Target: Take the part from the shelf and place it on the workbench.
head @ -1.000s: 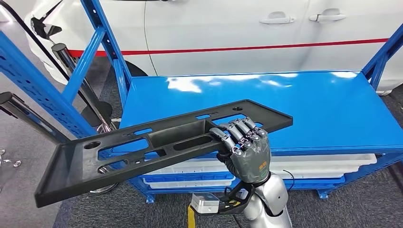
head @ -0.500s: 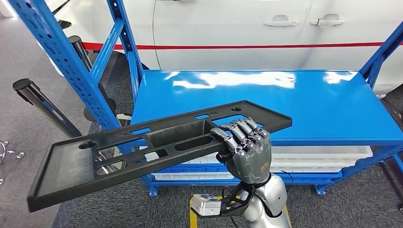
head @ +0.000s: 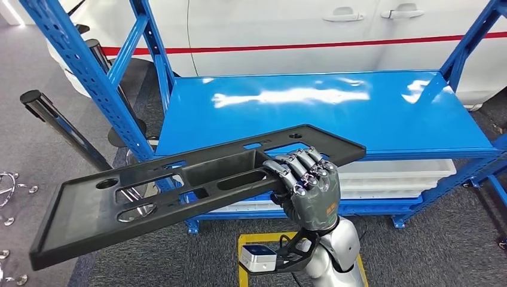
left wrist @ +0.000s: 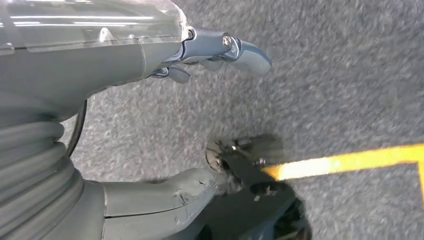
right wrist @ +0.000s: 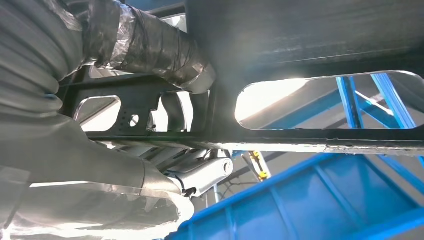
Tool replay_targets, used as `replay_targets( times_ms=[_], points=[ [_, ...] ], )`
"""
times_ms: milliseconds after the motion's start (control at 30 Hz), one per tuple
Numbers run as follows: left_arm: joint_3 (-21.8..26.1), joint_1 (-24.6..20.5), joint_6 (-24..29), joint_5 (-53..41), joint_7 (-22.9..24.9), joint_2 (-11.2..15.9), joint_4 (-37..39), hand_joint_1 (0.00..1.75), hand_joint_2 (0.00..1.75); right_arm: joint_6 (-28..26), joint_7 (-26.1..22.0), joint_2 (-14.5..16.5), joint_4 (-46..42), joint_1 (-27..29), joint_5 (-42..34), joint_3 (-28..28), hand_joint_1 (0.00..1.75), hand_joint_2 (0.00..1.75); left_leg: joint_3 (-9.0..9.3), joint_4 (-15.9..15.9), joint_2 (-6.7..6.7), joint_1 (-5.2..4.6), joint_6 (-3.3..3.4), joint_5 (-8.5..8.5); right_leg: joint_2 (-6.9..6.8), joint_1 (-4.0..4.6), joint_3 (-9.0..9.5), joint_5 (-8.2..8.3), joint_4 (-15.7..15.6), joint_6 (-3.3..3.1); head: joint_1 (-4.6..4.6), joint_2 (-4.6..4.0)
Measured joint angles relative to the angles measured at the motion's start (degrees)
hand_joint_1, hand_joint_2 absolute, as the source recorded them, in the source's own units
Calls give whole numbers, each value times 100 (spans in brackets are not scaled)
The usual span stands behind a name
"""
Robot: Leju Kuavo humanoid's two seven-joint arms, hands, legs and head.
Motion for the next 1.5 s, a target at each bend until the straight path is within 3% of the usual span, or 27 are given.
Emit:
replay_targets(
  times_ms=[67, 100, 133, 200, 267, 333, 400, 433, 533, 567, 600, 633, 700, 767, 833, 900, 967, 1000, 1067, 1100, 1133, 1167, 1233, 1300, 1333, 1433, 1500],
  points=[
    [1, 0, -20, -5, -7, -2, 0, 0, 175, 0, 0, 0, 5, -2, 30, 4, 175, 175, -106, 625, 2, 24, -42, -383, -15, 8, -157, 116, 7, -18, -4, 0],
    [1, -1, -25, -7, -8, -3, 0, 0, 175, 0, 0, 0, 9, -3, 36, 4, 175, 175, -72, 778, 3, 34, -57, -387, -21, 10, -241, 176, 14, -14, -3, 0],
    [1, -1, -28, -8, -10, -4, 0, 0, 175, 0, 0, 0, 13, -3, 39, 4, 175, 175, 50, 758, 3, 42, -64, -277, -24, 10, -329, 236, 23, -6, -4, 0],
    [1, -9, -28, -8, -16, -2, 0, 0, 175, 0, 0, 1, 16, -5, 49, 4, 175, 175, 560, 198, 2, 49, -47, -16, -23, 7, -480, 348, 48, 24, -5, 0],
    [1, -26, -29, -8, -21, 3, 0, 0, 175, -1, 0, 2, 15, -10, 57, 4, 175, 175, 1116, -578, -5, 26, -1, -28, -24, 12, -570, 446, 66, 81, -4, 0],
    [1, -34, -31, -8, -26, 7, 0, 0, 175, -2, -1, 2, 15, -17, 57, 4, 175, 175, 1296, -930, -10, -12, 52, -90, -34, 7, -592, 548, 47, 154, -3, 0],
    [1, -32, -33, -8, -29, 3, 0, 0, 175, -2, -1, 1, 16, -21, 57, 4, 175, 175, 1236, -985, 7, -3, 128, 17, -21, -5, -627, 545, 63, 220, -2, 0],
    [1, -33, -35, -8, -29, 2, 0, 0, 175, -2, 0, -1, 17, -23, 57, 4, 175, 175, 1196, -1008, 24, 4, 178, 87, -4, -10, -673, 405, 163, 242, -1, 0],
    [3, -38, -44, -7, -26, 2, 0, 0, 175, -2, 1, -4, 42, -28, 66, 4, 175, 175, 984, -1012, 61, -13, 290, 281, 37, -26, -901, -394, 1022, 275, -1, 0],
    [3, -39, -45, -6, -22, 2, 0, 0, 175, -2, 1, -4, 58, -29, 70, 4, 175, 175, 895, -997, 65, -21, 296, 340, 39, -30, -944, -532, 1342, 286, -1, 0],
    [3, -38, -46, -6, -16, 2, 0, 0, 175, -2, 1, -4, 74, -31, 75, 4, 175, 175, 802, -976, 66, -25, 288, 397, 39, -35, -929, -522, 1537, 296, -2, 0],
    [4, -37, -46, -6, -9, 2, 0, 0, 175, -2, 1, -4, 89, -34, 78, 4, 175, 175, 703, -947, 67, -26, 275, 448, 39, -42, -838, -399, 1574, 304, -2, 0],
    [8, -35, -46, -6, 1, 2, 0, 0, 175, -2, 1, -4, 108, -40, 81, 4, 175, 175, 515, -854, 65, -23, 237, 527, 37, -64, -395, -127, 1100, 303, -2, 0],
    [10, -34, -43, -5, 5, 3, 0, 0, 175, -2, -1, -2, 112, -51, 90, 5, 175, 175, 371, -739, 60, -36, 192, 569, 42, -57, 110, -189, 375, 288, -3, 0],
    [11, -32, -41, -6, 8, 4, 0, 0, 175, -2, -2, 1, 115, -63, 102, 6, 175, 175, 304, -677, 59, -51, 137, 615, 54, -29, 280, -322, 55, 251, -3, 0],
    [14, -27, -41, -11, 13, 4, 0, 0, 175, -2, -2, 2, 127, -70, 117, 6, 175, 175, 275, -675, 57, -36, 70, 682, 56, -20, 219, -274, 56, 173, -3, 0],
    [15, -24, -43, -21, 18, 4, 0, 0, 175, -1, -2, 5, 143, -75, 138, 7, 175, 175, 186, -546, 49, -7, 6, 515, 37, -22, 125, -162, 42, 62, -4, 0],
    [16, -22, -45, -26, 20, 4, 0, 0, 175, -1, -1, 7, 149, -77, 147, 8, 175, 175, 107, -345, 45, 6, -21, 287, 27, -27, 55, -95, 33, 14, -4, 0],
    [16, -24, -49, -37, 23, 1, 0, 0, 175, 0, 0, 9, 156, -79, 155, 8, 175, 175, -78, 319, 45, 17, -64, -261, 18, -13, -103, 31, 38, -31, -4, 0],
    [16, -25, -50, -42, 27, -2, 0, 0, 175, 0, 0, 9, 160, -79, 157, 8, 175, 175, -134, 645, 45, 20, -76, -409, 14, -2, -190, 95, 41, -34, -4, 0],
    [16, -27, -51, -47, 32, -4, 0, 0, 175, 0, -1, 9, 165, -79, 158, 8, 175, 175, -121, 843, 45, 20, -75, -415, 11, 10, -277, 158, 45, -35, -4, 0],
    [16, -28, -52, -52, 38, -4, 0, 0, 175, 0, -1, 9, 169, -80, 160, 8, 175, 175, -15, 853, 43, 16, -58, -306, 9, 21, -359, 218, 49, -34, -4, 0],
    [16, -34, -52, -60, 48, 2, -1, 0, 175, 0, -1, 9, 173, -81, 161, 8, 175, 175, 495, 291, 36, -19, 21, -11, 13, 32, -485, 327, 52, -27, -4, 0],
    [16, -50, -51, -71, 52, 23, -2, 0, 175, -1, -1, 10, 173, -82, 164, 8, 175, 175, 1088, -562, 30, -82, 115, 6, 11, 32, -552, 421, 53, 9, -4, 0],
    [16, -58, -50, -77, 54, 33, -2, 0, 175, -1, 0, 11, 173, -82, 167, 8, 175, 175, 1255, -842, 26, -111, 146, -36, 4, 23, -568, 471, 44, 37, -4, 0],
    [16, -60, -50, -86, 73, 34, -1, 0, 175, -2, -1, 10, 173, -81, 175, 8, 175, 175, 1299, -1107, 38, -122, 211, 58, 1, 0, -603, 562, 0, 123, -3, 0],
    [17, -56, -51, -88, 90, 23, 0, 0, 175, -2, -1, 8, 173, -81, 175, 8, 175, 175, 1230, -1190, 68, -89, 281, 217, 26, 0, -700, 238, 233, 163, -1, 0]
  ],
)
